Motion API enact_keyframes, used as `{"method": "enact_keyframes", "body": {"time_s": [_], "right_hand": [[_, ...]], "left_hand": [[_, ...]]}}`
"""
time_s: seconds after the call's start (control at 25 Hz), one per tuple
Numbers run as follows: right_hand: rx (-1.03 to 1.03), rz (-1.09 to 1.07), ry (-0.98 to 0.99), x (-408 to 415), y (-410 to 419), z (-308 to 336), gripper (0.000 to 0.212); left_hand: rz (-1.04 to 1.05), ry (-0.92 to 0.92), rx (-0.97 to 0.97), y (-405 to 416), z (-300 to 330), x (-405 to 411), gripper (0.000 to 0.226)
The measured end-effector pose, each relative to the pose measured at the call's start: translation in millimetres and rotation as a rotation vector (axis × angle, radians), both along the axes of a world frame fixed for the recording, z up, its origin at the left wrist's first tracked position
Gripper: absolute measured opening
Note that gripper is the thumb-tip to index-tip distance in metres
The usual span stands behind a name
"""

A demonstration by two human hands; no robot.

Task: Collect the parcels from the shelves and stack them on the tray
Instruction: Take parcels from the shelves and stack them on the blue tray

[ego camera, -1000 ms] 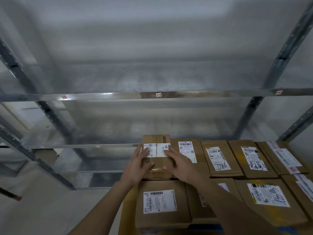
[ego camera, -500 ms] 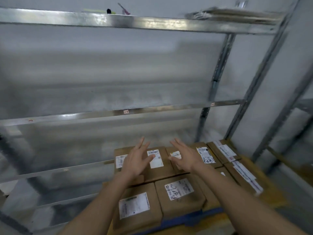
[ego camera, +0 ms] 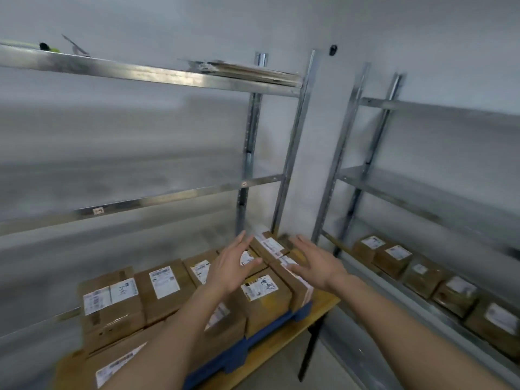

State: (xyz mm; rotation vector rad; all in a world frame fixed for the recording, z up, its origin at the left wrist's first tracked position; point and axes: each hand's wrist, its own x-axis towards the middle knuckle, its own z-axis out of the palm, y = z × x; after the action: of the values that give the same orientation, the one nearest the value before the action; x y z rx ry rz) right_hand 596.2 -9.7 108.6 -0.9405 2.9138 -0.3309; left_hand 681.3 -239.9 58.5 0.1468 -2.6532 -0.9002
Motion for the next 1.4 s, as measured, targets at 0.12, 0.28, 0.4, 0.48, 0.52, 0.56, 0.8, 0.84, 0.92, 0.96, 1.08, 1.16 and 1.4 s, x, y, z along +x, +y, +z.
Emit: {"method": "enact_keyframes", "body": {"time_s": [0.12, 0.28, 0.4, 0.48, 0.52, 0.56, 0.8, 0.84, 0.92, 0.96, 1.08, 1.16, 1.4], "right_hand": [[-0.037, -0.106, -0.006, -16, 66, 6, 0.077], [-0.023, -0.196, -0.013, -37, 151, 9, 0.078], [-0.011, -0.259, -0.032, -68, 216, 6, 0.079], [-0.017, -0.304, -0.050, -91, 255, 4, 0.079], [-0.020, -0.314, -0.053, -101, 270, 3, 0.079], [-0.020, -0.322, -0.053, -111, 284, 2, 0.079], [-0.007, -0.358, -0.063, -171, 360, -12, 0.079], [-0.002, -0.360, -0.071, -181, 366, -15, 0.079], [0.012, -0.351, -0.083, -197, 374, -17, 0.078], [0.011, -0.349, -0.089, -208, 377, -18, 0.078], [-0.001, -0.358, -0.115, -242, 380, -28, 0.076], [0.005, -0.368, -0.126, -269, 377, -40, 0.076], [0.010, -0.374, -0.192, -370, 348, -78, 0.067]], "left_hand": [[-0.098, 0.027, 0.041, 54, 12, -32, 0.069], [-0.197, 0.009, 0.021, 129, 16, -81, 0.068], [-0.276, -0.025, 0.002, 189, 15, -126, 0.069], [-0.311, -0.025, -0.009, 227, 16, -154, 0.068], [-0.317, -0.018, -0.012, 243, 17, -166, 0.067], [-0.322, -0.013, -0.015, 258, 17, -177, 0.066], [-0.362, -0.038, -0.006, 330, 5, -241, 0.065], [-0.361, -0.041, -0.018, 337, 3, -251, 0.065], [-0.355, -0.056, -0.035, 347, 1, -269, 0.063], [-0.356, -0.065, -0.034, 352, -1, -279, 0.062], [-0.371, -0.081, -0.018, 357, -11, -315, 0.060], [-0.383, -0.107, -0.006, 353, -24, -345, 0.061], [-0.405, -0.179, 0.022, 331, -72, -455, 0.060]]}}
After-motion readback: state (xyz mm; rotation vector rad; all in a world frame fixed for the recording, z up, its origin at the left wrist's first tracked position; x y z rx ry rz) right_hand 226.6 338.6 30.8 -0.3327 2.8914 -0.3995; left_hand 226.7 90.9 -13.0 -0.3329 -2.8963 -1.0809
